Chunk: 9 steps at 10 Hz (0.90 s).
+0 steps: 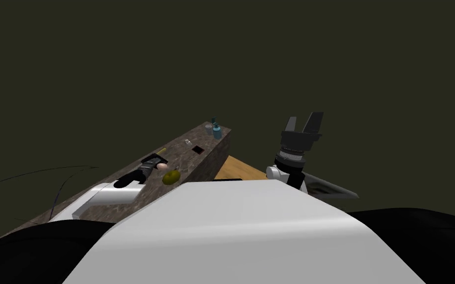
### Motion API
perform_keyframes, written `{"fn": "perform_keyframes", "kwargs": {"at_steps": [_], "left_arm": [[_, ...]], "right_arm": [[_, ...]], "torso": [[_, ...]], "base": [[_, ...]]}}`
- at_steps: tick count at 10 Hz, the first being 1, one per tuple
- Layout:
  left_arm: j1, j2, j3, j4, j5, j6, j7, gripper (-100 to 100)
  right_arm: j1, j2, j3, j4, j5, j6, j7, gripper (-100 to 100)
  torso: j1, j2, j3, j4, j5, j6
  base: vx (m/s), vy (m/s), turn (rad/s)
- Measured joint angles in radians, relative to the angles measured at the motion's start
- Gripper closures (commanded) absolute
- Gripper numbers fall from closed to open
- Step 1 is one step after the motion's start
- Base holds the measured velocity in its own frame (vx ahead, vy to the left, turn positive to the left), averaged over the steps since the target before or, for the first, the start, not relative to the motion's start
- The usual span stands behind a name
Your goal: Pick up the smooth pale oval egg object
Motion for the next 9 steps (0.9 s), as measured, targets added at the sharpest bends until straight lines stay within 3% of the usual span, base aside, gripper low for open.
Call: {"fn": "perform_keyframes", "kwargs": {"at_steps": [4,5,6,7,9], "left_arm": [[0.027,0.05,-0.046,0.034,0.035,0.08,0.045,-100],[0.021,0.052,-0.074,0.052,0.041,0.098,0.056,-100],[0.02,0.051,-0.078,0.055,0.042,0.102,0.058,0],[0.02,0.052,-0.078,0.055,0.042,0.102,0.058,-100],[0.004,0.04,-0.083,0.089,0.035,0.082,0.052,-100]], "right_arm": [[0.0,0.0,0.0,0.0,0.0,0.0,0.0,0],[0.0,0.0,0.0,0.0,0.0,0.0,0.0,0],[0.0,0.0,0.0,0.0,0.0,0.0,0.0,0],[0.0,0.0,0.0,0.0,0.0,0.0,0.0,0],[0.0,0.0,0.0,0.0,0.0,0.0,0.0,0]], "torso": [[-0.001,-0.002,-0.001,0.0,0.0,0.0],[-0.001,-0.003,-0.002,-0.001,0.0,0.0],[-0.002,-0.002,-0.001,0.0,0.0,-0.001],[-0.002,0.0,0.0,0.0,0.0,-0.001],[-0.001,0.0,0.0,0.0,0.0,-0.001]], "base": [[0.031,0.014,-0.162],[0.026,0.0,-0.016],[0.0,0.0,0.0],[0.008,0.012,-0.035],[0.015,0.026,-0.034]]}}
